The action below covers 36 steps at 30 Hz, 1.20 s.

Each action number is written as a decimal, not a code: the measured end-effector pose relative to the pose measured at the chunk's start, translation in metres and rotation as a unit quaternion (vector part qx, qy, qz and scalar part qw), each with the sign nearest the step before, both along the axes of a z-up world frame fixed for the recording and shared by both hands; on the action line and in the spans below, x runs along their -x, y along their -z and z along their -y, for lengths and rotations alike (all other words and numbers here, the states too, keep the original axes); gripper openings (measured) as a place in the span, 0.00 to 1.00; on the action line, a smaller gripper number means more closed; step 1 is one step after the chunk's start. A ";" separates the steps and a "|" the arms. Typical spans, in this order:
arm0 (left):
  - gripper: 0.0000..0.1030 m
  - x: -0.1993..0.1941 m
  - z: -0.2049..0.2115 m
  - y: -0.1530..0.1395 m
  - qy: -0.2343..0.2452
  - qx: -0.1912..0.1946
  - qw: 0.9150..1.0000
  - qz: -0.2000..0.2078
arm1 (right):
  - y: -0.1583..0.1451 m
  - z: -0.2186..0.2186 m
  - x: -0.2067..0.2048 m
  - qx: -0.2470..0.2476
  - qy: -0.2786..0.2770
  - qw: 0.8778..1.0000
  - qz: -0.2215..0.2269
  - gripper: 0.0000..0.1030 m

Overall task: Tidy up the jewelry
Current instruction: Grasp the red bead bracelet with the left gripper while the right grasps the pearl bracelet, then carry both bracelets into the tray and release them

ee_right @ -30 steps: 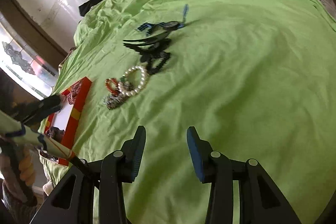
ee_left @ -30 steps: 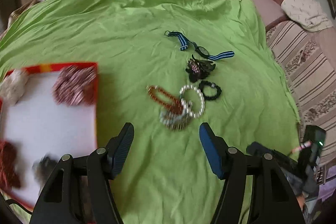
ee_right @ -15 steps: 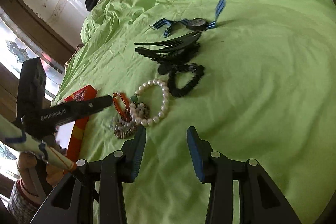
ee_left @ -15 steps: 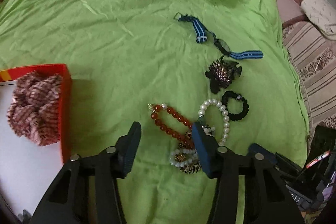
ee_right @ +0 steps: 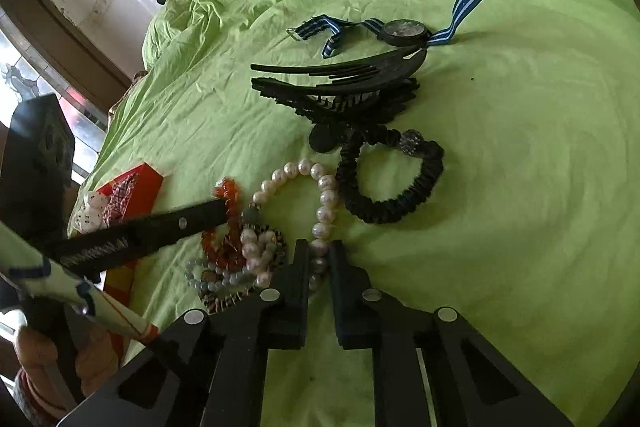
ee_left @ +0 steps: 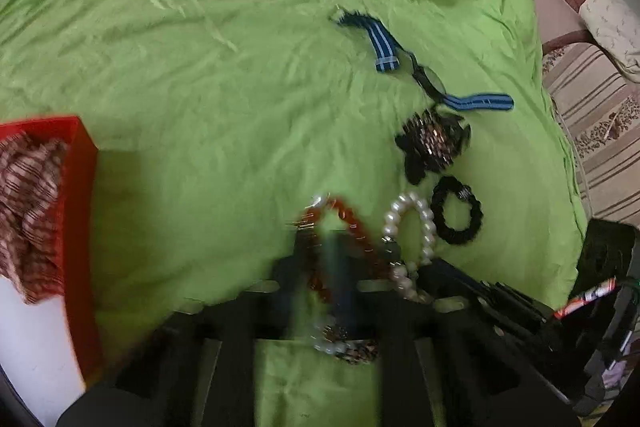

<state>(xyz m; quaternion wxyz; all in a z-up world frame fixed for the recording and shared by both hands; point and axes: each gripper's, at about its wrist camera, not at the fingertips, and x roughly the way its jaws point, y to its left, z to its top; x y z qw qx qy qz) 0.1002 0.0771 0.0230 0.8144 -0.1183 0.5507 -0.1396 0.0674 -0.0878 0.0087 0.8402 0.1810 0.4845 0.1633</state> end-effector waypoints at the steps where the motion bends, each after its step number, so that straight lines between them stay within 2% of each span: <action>1: 0.07 0.002 0.000 -0.003 -0.004 -0.001 1.000 0.003 | -0.002 0.001 0.001 -0.003 0.001 1.000 0.000 0.10; 4: 0.07 0.014 0.000 -0.018 -0.001 0.008 1.000 0.016 | -0.013 0.008 0.010 -0.004 0.006 1.000 0.011 0.10; 9: 0.07 0.046 -0.004 -0.060 0.004 0.029 0.998 0.048 | -0.041 0.024 0.034 -0.014 0.021 0.999 0.033 0.10; 15: 0.07 0.089 -0.026 -0.109 0.000 0.045 0.996 0.083 | -0.075 0.036 0.064 -0.016 0.032 0.998 0.058 0.10; 18: 0.07 0.110 -0.045 -0.127 -0.009 0.041 0.994 0.097 | -0.090 0.039 0.079 -0.016 0.035 0.997 0.068 0.10; 22: 0.07 0.134 -0.072 -0.149 -0.024 0.015 0.992 0.125 | -0.104 0.040 0.093 -0.013 0.039 0.996 0.076 0.10; 28: 0.07 0.153 -0.113 -0.164 -0.053 -0.010 0.988 0.145 | -0.127 0.027 0.109 0.001 0.031 0.995 0.095 0.10; 36: 0.07 0.166 -0.177 -0.157 -0.110 -0.003 0.984 0.137 | -0.146 -0.021 0.117 0.019 -0.010 0.994 0.107 0.10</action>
